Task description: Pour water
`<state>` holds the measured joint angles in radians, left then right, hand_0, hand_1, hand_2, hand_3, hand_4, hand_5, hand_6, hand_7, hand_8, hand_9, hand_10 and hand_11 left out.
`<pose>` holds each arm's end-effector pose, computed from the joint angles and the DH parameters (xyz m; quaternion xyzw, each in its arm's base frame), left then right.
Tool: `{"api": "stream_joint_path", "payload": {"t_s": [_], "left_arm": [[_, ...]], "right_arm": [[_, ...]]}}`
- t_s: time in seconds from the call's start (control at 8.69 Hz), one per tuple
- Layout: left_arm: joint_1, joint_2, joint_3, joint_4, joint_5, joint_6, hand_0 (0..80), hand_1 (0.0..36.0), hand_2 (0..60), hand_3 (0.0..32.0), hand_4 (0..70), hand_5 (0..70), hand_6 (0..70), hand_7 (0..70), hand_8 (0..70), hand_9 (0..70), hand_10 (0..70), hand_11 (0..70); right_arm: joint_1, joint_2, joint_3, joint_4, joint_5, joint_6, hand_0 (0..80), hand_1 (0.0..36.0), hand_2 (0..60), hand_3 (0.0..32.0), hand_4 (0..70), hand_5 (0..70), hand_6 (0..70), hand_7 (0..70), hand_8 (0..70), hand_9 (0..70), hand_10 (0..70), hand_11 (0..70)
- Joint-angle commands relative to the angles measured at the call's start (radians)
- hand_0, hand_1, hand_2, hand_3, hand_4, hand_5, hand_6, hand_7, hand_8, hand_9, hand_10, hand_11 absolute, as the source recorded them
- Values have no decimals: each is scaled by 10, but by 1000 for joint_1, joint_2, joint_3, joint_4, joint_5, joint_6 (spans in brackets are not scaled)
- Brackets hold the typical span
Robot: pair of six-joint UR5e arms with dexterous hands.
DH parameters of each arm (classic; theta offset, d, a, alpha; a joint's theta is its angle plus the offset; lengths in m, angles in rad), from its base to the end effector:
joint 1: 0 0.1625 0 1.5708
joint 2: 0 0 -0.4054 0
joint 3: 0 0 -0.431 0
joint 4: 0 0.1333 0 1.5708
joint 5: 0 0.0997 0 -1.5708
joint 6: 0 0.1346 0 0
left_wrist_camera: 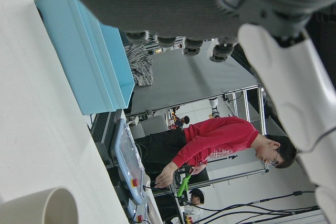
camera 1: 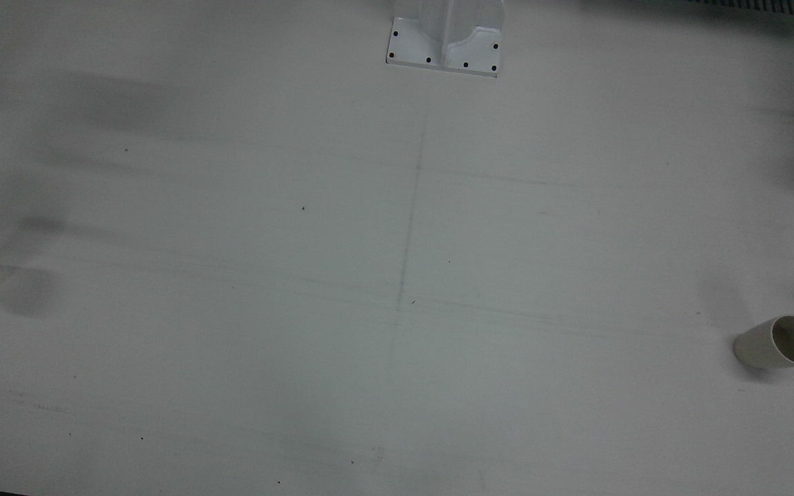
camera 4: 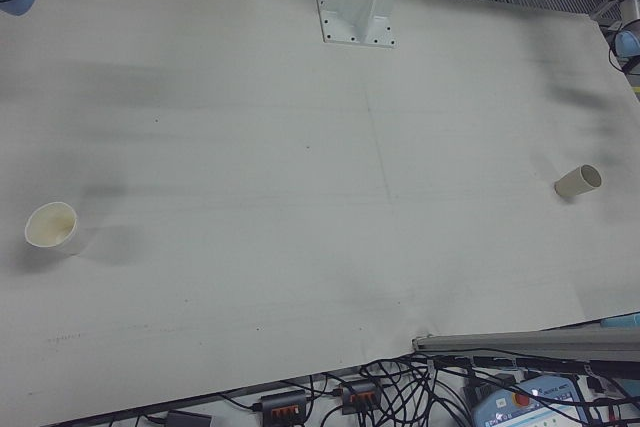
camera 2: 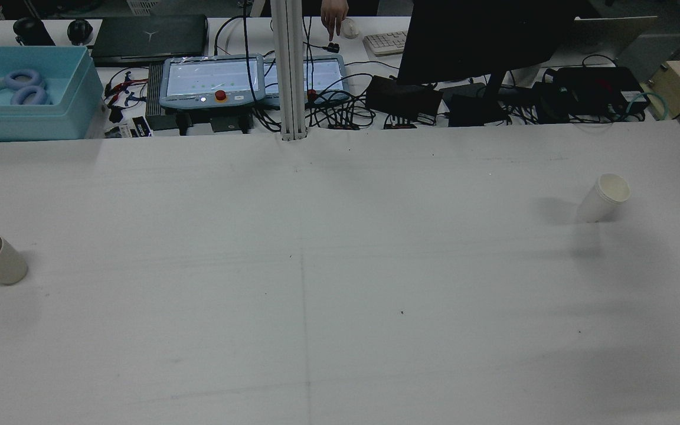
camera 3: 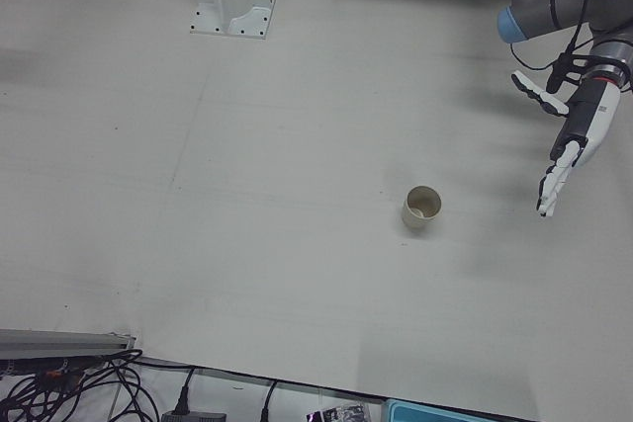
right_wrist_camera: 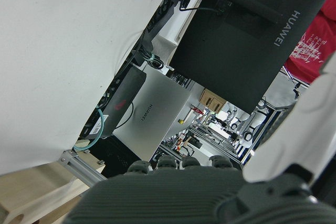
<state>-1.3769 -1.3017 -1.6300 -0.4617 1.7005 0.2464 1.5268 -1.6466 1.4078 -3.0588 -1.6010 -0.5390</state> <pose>-0.0236 -0.4814 0.7064 -0.0190 0.7894 -0.5855 0.1835 0.1069 -0.5107 0.7881 0.1481 -0.6328 0.7251 0.2278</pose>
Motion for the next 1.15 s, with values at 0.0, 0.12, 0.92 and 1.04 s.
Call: {"api": "stream_joint_path", "payload": {"t_s": [0.0, 0.12, 0.92, 1.04], "left_arm": [[13, -77, 222, -160, -27, 113, 522, 11, 0, 82, 105, 0, 0, 75, 0, 1, 21, 44], [42, -121, 278, -188, -28, 185, 538, 43, 0, 78, 77, 0, 0, 68, 0, 0, 19, 44], [160, -214, 424, -216, -44, 384, 562, 91, 0, 0, 33, 0, 0, 18, 0, 0, 0, 0], [174, -214, 424, -215, -44, 411, 568, 89, 0, 0, 43, 0, 0, 19, 0, 0, 0, 0]], "right_arm": [[-16, 13, -6, -2, 16, -22, 446, 52, 0, 0, 37, 8, 17, 43, 23, 6, 0, 0], [-37, 13, -4, -2, 33, -25, 452, 55, 0, 0, 46, 15, 21, 51, 23, 6, 0, 0], [-63, 11, 5, -5, 35, -59, 458, 64, 0, 0, 52, 21, 14, 56, 14, 1, 0, 0], [-63, 10, 5, -5, 35, -59, 457, 61, 0, 0, 49, 20, 12, 53, 16, 2, 0, 0]]}}
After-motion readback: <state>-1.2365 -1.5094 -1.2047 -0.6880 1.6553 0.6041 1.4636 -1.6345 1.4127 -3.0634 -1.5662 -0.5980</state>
